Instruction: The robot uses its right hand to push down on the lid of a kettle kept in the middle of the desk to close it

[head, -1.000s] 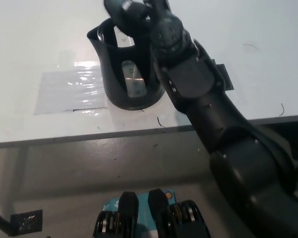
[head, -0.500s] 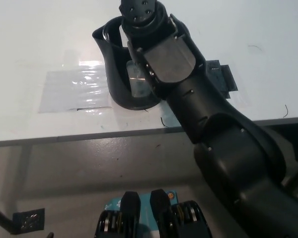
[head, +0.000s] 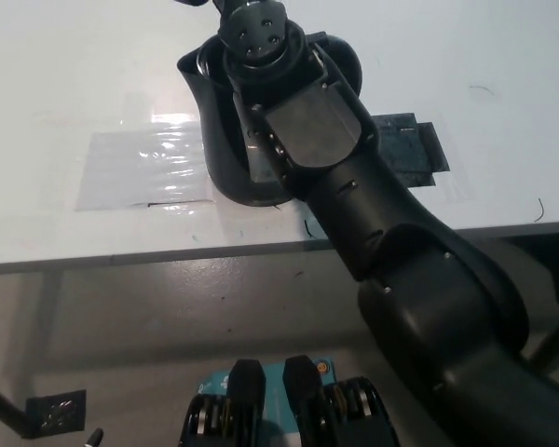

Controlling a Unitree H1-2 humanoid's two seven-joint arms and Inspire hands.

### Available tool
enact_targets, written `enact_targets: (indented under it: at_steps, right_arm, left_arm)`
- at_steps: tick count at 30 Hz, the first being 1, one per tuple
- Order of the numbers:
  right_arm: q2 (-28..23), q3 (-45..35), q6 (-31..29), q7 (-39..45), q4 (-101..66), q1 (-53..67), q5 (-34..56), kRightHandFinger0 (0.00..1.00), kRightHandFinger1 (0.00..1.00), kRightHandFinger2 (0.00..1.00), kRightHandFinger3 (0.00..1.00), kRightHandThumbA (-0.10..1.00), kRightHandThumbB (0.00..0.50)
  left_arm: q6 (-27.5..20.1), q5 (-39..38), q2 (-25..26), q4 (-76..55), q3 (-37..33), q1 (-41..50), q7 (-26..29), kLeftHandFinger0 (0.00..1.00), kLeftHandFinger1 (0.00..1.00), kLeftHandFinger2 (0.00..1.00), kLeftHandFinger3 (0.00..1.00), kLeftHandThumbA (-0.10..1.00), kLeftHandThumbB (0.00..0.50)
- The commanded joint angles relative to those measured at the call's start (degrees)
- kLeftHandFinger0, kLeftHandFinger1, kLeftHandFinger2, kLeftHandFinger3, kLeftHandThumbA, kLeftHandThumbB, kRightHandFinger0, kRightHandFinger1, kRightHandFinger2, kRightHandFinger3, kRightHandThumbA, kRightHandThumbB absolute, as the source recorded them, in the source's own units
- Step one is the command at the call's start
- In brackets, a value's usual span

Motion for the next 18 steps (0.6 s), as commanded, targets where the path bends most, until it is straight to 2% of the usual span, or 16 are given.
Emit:
enact_targets:
  at_steps: [1, 2, 3, 4, 5, 7, 9, 13, 14, 15, 17, 18]
  right_arm:
    - [-0.01, -0.39, -0.85, -0.81, -2.23, -0.62, 0.87, 0.87, 1.00, 0.98, 0.97, 0.30, 0.092]
    - [0.03, -0.29, -0.78, -0.81, -2.29, -0.55, 0.85, 0.87, 1.00, 0.98, 0.97, 0.30, 0.092]
    - [0.52, -0.38, -1.41, -1.21, -3.34, 0.98, 0.97, 0.83, 0.95, 0.93, 0.96, 0.29, 0.086]
    - [1.01, -0.21, -1.22, -1.27, -5.06, 2.83, 0.89, 0.76, 0.85, 0.83, 0.96, 0.29, 0.084]
    - [1.18, -0.11, -1.21, -1.34, -5.67, 3.59, 0.84, 0.65, 0.77, 0.78, 0.97, 0.30, 0.088]
    - [1.61, 0.29, -1.00, -1.64, -7.16, 5.64, 0.45, 0.66, 0.79, 0.81, 0.98, 0.31, 0.088]
    - [1.91, 0.86, -0.39, -1.30, -8.49, 7.97, 0.10, 0.76, 0.90, 0.91, 1.00, 0.30, 0.081]
    - [2.35, 1.43, -2.02, -1.54, -8.28, 10.89, -0.12, 0.77, 0.90, 0.92, 1.00, 0.31, 0.079]
    - [2.50, 1.15, -2.70, -1.48, -8.14, 11.31, 0.30, 0.71, 0.82, 0.85, 0.99, 0.31, 0.081]
    - [2.71, 0.82, -3.09, -1.39, -8.34, 11.82, 0.76, 0.74, 0.87, 0.89, 0.98, 0.32, 0.084]
    - [3.21, -0.35, -4.64, -1.41, -8.13, 13.00, 2.17, 0.76, 0.88, 0.90, 0.94, 0.30, 0.096]
    - [3.44, -0.51, -5.20, -1.70, -8.06, 13.92, 2.26, 0.74, 0.84, 0.87, 0.93, 0.30, 0.099]
  left_arm:
    - [0.08, -0.12, 1.02, -1.37, 0.51, -0.04, -0.61, 1.00, 1.00, 1.00, 1.00, 1.00, 0.103]
    - [-0.03, -0.14, 0.93, -1.26, 0.49, 0.02, -0.61, 1.00, 1.00, 1.00, 1.00, 1.00, 0.103]
    - [-0.04, 0.25, 0.94, -1.42, 0.43, 0.15, -0.23, 1.00, 1.00, 1.00, 1.00, 1.00, 0.116]
    - [0.05, 0.20, 0.88, -1.80, 0.49, 0.37, -0.19, 1.00, 1.00, 1.00, 1.00, 1.00, 0.108]
    - [-0.03, 0.15, 0.95, -1.75, 0.48, 0.40, -0.30, 1.00, 1.00, 1.00, 1.00, 1.00, 0.114]
    - [-0.24, 0.11, 1.05, -1.63, 0.47, 0.41, -0.45, 1.00, 1.00, 1.00, 1.00, 1.00, 0.113]
    - [-0.39, 0.18, 1.15, -1.88, 0.34, 0.56, -0.57, 1.00, 1.00, 1.00, 1.00, 1.00, 0.106]
    - [-0.09, 0.13, 1.26, -2.33, 0.55, 0.43, -0.62, 1.00, 1.00, 1.00, 1.00, 1.00, 0.105]
    - [0.30, 0.09, 1.16, -2.56, 0.65, 0.25, -0.50, 1.00, 1.00, 1.00, 1.00, 1.00, 0.108]
    - [0.06, 0.37, 1.25, -2.43, 0.52, -0.04, -0.45, 1.00, 1.00, 1.00, 1.00, 1.00, 0.107]
    - [-0.61, 0.61, 1.04, -2.07, 0.35, -0.44, -0.31, 1.00, 1.00, 1.00, 1.00, 1.00, 0.097]
    - [-1.25, 0.55, 0.79, -1.87, 0.26, -0.43, -0.36, 1.00, 1.00, 1.00, 1.00, 1.00, 0.094]
